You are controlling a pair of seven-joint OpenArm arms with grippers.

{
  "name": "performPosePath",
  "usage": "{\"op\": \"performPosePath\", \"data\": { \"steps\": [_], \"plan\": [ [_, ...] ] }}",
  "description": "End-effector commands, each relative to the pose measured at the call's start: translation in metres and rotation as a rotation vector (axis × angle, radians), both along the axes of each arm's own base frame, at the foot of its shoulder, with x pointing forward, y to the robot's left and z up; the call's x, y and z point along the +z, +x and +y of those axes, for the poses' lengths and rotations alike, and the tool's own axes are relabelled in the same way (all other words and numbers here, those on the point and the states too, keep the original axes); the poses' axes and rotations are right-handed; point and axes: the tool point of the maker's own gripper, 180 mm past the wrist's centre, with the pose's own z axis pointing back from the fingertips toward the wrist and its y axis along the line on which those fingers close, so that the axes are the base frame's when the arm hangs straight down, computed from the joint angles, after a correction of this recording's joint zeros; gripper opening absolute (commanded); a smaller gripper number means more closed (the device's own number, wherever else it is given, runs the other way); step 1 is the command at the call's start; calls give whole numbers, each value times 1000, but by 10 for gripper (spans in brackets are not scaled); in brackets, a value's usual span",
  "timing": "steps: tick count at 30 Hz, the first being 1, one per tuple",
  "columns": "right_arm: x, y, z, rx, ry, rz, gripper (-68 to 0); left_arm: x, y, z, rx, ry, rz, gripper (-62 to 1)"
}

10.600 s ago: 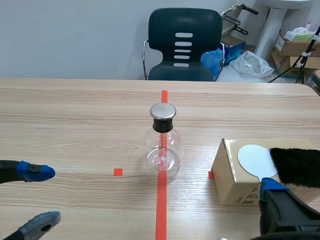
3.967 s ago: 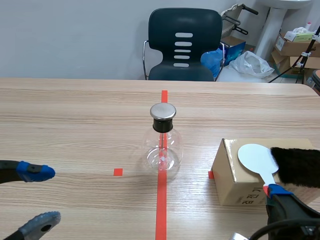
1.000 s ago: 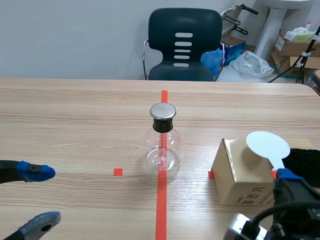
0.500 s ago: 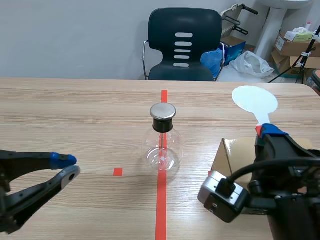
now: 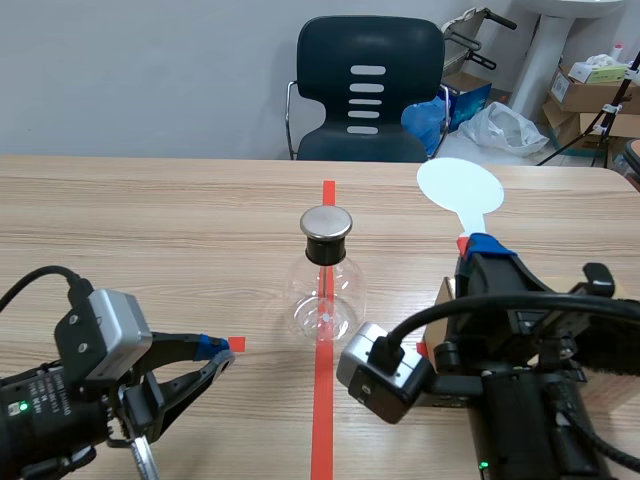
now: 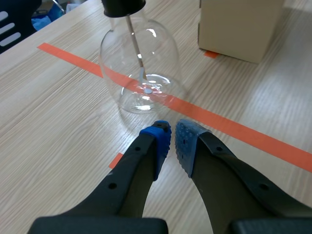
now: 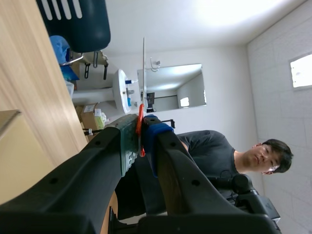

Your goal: Do the electroscope experiment

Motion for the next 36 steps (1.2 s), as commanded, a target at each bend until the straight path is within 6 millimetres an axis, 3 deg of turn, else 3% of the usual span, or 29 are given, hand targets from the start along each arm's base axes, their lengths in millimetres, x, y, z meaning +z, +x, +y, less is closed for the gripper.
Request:
{"op": "performPosePath", "data": {
  "steps": [1,13,22,27,36],
  "plan": [
    [4,5,-2,-13,10,-26,-665,11,10,-6,-2,-25,-40,-533],
    [2,19,10,-42,41,-42,-666,-8,39,-24,12,-41,-25,-533],
    [0,27,8,-76,33,-33,-667,-5,46,-32,15,-58,-33,-533],
    [-12,34,3,-105,38,42,-667,-5,46,-33,15,-61,-34,-533],
    [-14,35,10,-68,24,55,-667,-5,46,-33,15,-61,-33,-533]
  ]
}}
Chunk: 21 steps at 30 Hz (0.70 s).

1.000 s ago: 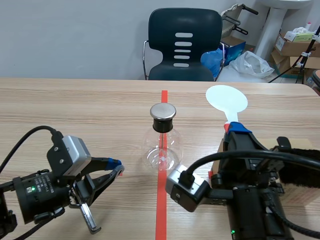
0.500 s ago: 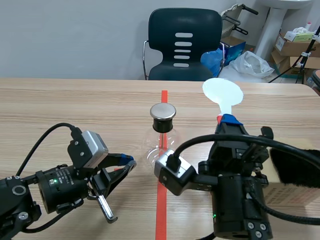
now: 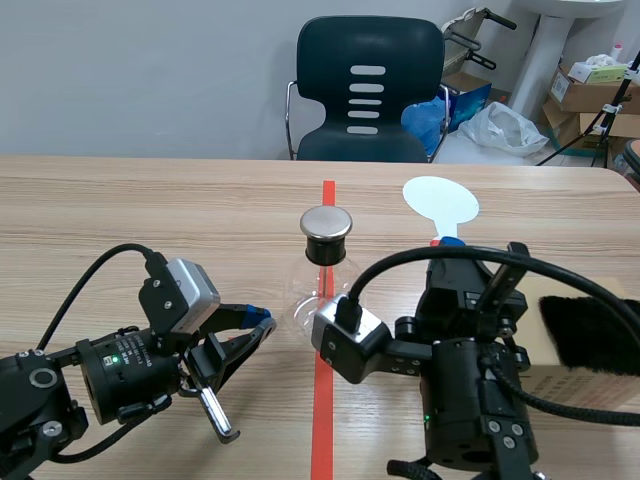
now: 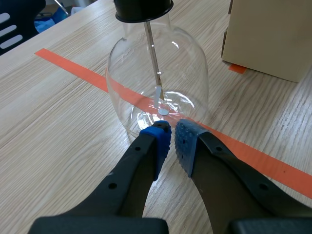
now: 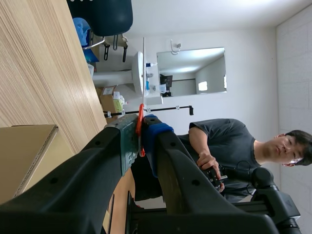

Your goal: Do the electroscope experiment

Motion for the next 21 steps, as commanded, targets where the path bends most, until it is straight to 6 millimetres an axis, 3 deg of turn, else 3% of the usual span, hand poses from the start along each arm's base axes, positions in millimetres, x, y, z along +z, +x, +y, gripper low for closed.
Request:
{"op": "performPosePath", "data": {
  "steps": [1,5,21],
  "plan": [
    [8,5,-1,3,-9,-32,-667,10,4,-4,1,-31,-26,-533],
    [0,6,-1,3,-16,15,-667,10,4,-4,1,-31,-26,-532],
    [3,5,0,10,-22,-5,-666,11,4,-4,1,-31,-26,-532]
  ]
}}
